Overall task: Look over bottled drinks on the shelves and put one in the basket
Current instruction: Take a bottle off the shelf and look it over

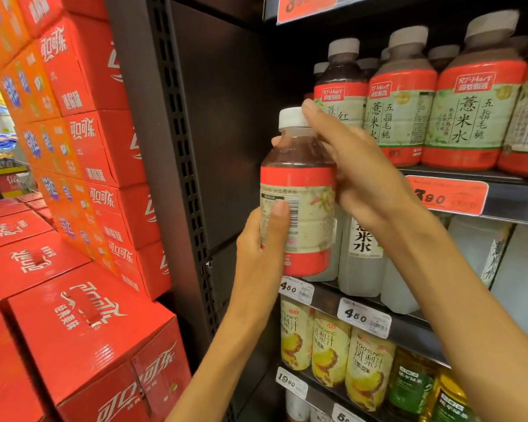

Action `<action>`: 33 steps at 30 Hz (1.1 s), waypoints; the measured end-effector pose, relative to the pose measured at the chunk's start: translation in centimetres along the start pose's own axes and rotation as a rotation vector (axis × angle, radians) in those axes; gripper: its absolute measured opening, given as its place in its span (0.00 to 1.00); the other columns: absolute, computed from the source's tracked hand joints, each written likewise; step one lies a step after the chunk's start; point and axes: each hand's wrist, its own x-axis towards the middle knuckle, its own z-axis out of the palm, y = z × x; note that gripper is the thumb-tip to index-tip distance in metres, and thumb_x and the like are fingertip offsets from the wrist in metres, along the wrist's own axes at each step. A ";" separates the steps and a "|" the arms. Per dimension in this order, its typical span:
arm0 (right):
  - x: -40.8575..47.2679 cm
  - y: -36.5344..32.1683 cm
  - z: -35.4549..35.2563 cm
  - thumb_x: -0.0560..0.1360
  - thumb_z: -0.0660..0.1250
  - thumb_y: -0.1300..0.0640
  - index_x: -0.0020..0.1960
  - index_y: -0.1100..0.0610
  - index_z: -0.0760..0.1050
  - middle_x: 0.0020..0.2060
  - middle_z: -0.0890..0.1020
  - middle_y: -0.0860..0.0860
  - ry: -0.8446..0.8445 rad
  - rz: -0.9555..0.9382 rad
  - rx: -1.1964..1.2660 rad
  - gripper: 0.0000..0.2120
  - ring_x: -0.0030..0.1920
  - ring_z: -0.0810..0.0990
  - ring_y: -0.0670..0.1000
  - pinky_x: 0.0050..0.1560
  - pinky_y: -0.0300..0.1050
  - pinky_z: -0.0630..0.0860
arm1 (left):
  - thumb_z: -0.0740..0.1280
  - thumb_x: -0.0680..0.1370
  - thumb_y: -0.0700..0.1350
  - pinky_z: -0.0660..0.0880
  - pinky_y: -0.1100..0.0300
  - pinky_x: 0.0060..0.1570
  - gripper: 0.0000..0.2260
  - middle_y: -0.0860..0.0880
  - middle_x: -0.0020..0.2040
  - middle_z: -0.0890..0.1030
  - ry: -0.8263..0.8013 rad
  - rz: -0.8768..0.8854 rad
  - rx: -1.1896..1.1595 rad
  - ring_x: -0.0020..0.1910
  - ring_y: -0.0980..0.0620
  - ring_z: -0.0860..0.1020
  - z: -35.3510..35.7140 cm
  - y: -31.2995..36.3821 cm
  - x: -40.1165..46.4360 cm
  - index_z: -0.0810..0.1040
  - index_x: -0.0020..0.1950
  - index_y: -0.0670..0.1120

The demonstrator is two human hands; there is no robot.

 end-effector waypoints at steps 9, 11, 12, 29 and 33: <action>0.2 0.1 -0.3 0.78 0.63 0.47 0.50 0.59 0.78 0.41 0.86 0.54 -0.125 0.046 0.191 0.15 0.46 0.85 0.54 0.51 0.48 0.81 | 0.52 0.77 0.65 0.75 0.47 0.61 0.26 0.47 0.62 0.81 -0.210 -0.200 -0.286 0.62 0.48 0.79 -1.0 -0.1 -0.2 0.79 0.63 0.54; 0.1 0.0 -0.3 0.78 0.64 0.47 0.49 0.59 0.78 0.40 0.86 0.54 -0.049 0.022 0.157 0.15 0.44 0.85 0.52 0.46 0.45 0.81 | 0.51 0.78 0.65 0.76 0.53 0.60 0.25 0.50 0.59 0.82 -0.146 -0.153 -0.151 0.60 0.52 0.80 -1.2 0.4 0.1 0.80 0.60 0.55; -0.1 -0.1 -0.3 0.78 0.64 0.48 0.50 0.60 0.78 0.40 0.86 0.54 -0.009 0.006 0.120 0.15 0.43 0.85 0.51 0.43 0.43 0.81 | 0.51 0.78 0.65 0.77 0.53 0.60 0.25 0.50 0.58 0.83 -0.119 -0.132 -0.090 0.58 0.53 0.81 -1.2 0.5 0.2 0.80 0.60 0.53; 0.1 0.9 -0.5 0.77 0.65 0.47 0.48 0.57 0.81 0.44 0.86 0.55 -0.090 0.067 0.187 0.14 0.46 0.85 0.51 0.49 0.45 0.81 | 0.57 0.74 0.66 0.75 0.45 0.61 0.28 0.44 0.62 0.81 -0.188 -0.234 -0.367 0.62 0.43 0.78 -0.5 0.1 -0.2 0.78 0.65 0.51; 0.4 1.0 -0.6 0.77 0.65 0.48 0.50 0.58 0.80 0.44 0.86 0.54 0.003 -0.007 0.150 0.14 0.44 0.85 0.49 0.42 0.41 0.81 | 0.54 0.76 0.67 0.76 0.55 0.61 0.27 0.52 0.60 0.82 -0.132 -0.177 -0.101 0.60 0.54 0.80 -0.8 0.5 0.2 0.76 0.65 0.53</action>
